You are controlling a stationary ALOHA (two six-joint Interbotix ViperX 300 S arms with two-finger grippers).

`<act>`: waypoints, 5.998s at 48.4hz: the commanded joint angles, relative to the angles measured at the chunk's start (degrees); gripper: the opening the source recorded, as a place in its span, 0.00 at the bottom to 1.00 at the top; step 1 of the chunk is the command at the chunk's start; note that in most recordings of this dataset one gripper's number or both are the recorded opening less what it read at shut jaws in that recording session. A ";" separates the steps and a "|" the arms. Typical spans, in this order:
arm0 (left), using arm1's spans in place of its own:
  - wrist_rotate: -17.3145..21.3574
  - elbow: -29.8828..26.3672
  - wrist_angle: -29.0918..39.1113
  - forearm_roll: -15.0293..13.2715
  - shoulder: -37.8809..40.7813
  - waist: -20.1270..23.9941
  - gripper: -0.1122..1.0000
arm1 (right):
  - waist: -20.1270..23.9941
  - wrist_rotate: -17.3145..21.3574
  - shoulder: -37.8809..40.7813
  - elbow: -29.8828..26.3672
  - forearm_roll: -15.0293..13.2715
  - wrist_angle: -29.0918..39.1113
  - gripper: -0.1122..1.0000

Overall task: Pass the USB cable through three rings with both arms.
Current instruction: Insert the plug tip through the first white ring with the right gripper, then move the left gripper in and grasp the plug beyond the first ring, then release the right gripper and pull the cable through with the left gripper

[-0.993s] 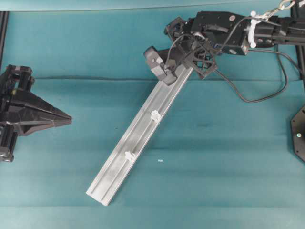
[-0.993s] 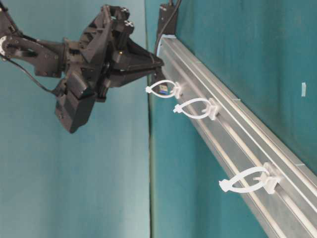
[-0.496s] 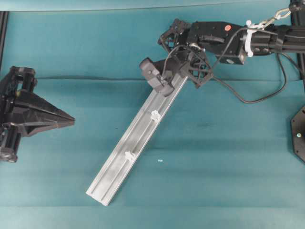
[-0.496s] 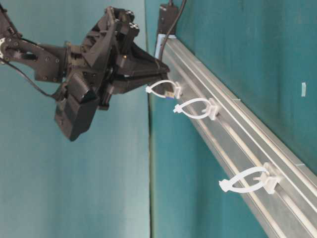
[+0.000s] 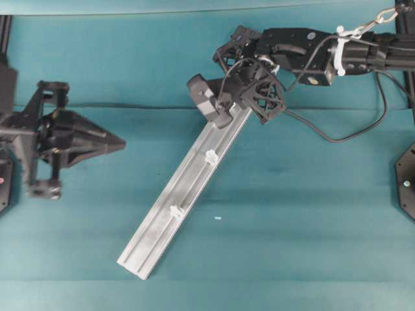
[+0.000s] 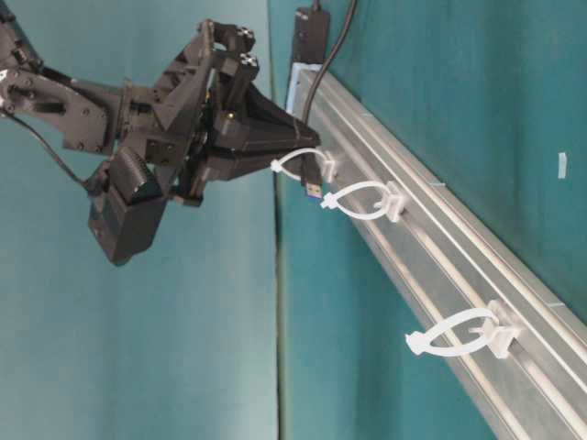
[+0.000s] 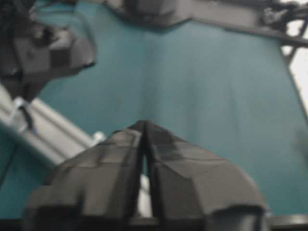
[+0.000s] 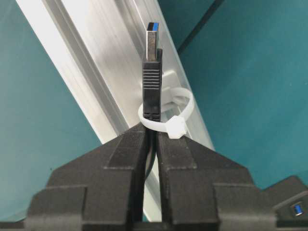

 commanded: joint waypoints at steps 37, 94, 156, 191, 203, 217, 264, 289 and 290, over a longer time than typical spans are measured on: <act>-0.62 -6.06 -14.59 0.09 35.77 11.87 0.96 | -2.64 0.26 -2.20 2.46 9.49 -3.87 0.17; 1.67 -22.24 -21.88 0.09 56.78 15.03 0.89 | -3.08 0.53 -2.29 2.46 15.03 -5.71 0.17; 2.02 -22.94 -22.94 0.09 53.00 13.10 0.57 | -3.34 0.70 -2.55 3.69 15.03 -5.62 0.17; 1.76 -22.15 -22.85 0.09 52.21 12.30 0.18 | -2.99 0.88 -2.64 3.87 14.85 -7.38 0.17; 1.41 -21.09 -22.85 0.09 51.59 11.69 0.18 | -2.90 1.49 -2.64 3.96 14.85 -6.33 0.17; 0.88 -17.84 -22.68 0.09 48.60 11.34 0.18 | -3.25 13.01 -4.04 4.75 14.41 -5.36 0.70; -10.02 -14.06 -17.84 0.09 40.34 7.29 0.18 | 6.94 16.96 -9.67 8.88 3.96 -18.54 0.82; -9.84 -14.94 -17.75 0.09 40.61 7.29 0.18 | 7.03 17.05 -7.73 8.09 2.02 -18.72 0.20; -9.84 -14.85 -17.84 0.09 40.61 7.29 0.18 | 7.03 17.05 -7.65 8.17 2.02 -18.63 0.20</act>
